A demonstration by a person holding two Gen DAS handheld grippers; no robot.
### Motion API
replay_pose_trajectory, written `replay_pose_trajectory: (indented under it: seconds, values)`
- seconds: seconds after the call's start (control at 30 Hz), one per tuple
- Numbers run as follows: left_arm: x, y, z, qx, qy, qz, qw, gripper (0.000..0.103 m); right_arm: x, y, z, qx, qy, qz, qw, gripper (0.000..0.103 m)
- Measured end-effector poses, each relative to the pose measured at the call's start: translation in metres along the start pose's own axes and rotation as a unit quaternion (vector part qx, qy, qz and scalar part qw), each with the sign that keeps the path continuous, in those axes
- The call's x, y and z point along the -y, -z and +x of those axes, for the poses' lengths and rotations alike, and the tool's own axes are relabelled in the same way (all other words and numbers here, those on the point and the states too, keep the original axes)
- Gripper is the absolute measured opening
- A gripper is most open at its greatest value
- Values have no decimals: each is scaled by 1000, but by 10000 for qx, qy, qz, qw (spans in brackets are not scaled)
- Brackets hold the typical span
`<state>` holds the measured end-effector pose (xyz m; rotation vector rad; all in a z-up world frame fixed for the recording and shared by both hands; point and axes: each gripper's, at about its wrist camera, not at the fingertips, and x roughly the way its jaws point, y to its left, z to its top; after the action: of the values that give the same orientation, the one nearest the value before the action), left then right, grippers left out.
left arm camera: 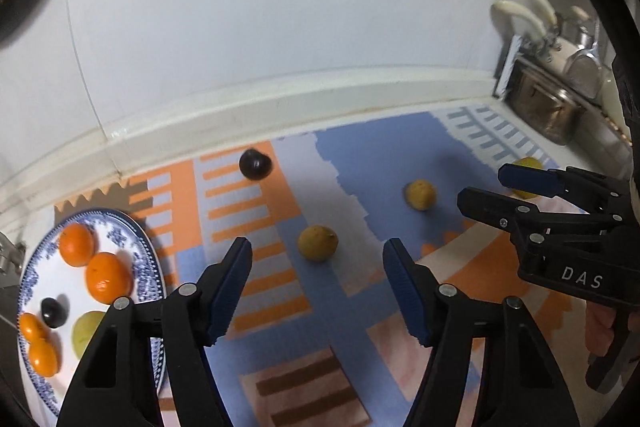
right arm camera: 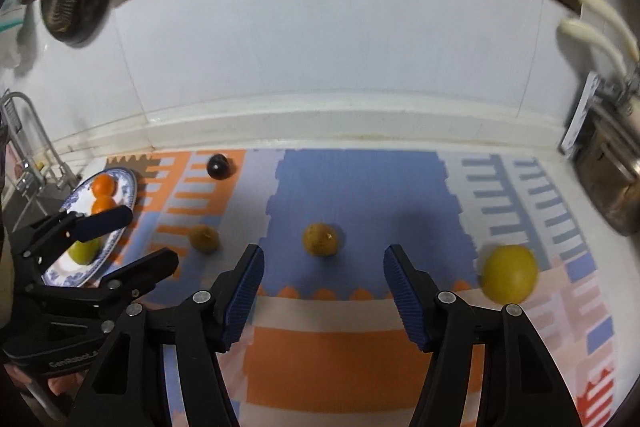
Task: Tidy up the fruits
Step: 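Move both tools back over the mat toward the small brown fruits, then grasp a small brown fruit with the left tool while the right tool grasps another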
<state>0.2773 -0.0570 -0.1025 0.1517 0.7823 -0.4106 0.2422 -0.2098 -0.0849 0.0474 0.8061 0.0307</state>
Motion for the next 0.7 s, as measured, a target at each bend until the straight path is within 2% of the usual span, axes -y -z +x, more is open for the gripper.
replay_pose_trajectory:
  seconds: [0.37,0.6,0.63,0.7]
  values:
    - [-1,-2,35,-313,130,-57,9994,48,11,-4,61,-554,-202,369,9976,52]
    - [0,-4,46,-417,168,-106,9989,33,12,-5,79,-694,-279,416,9963,43]
    - [0,-4,46,-421,166,-97,9989,28,13,-5,80,-701,-278,413,9963,42]
    - [0,-5,47,-428,200,-96,9988,28,12,-5,81,-715,-311,389,9962,37]
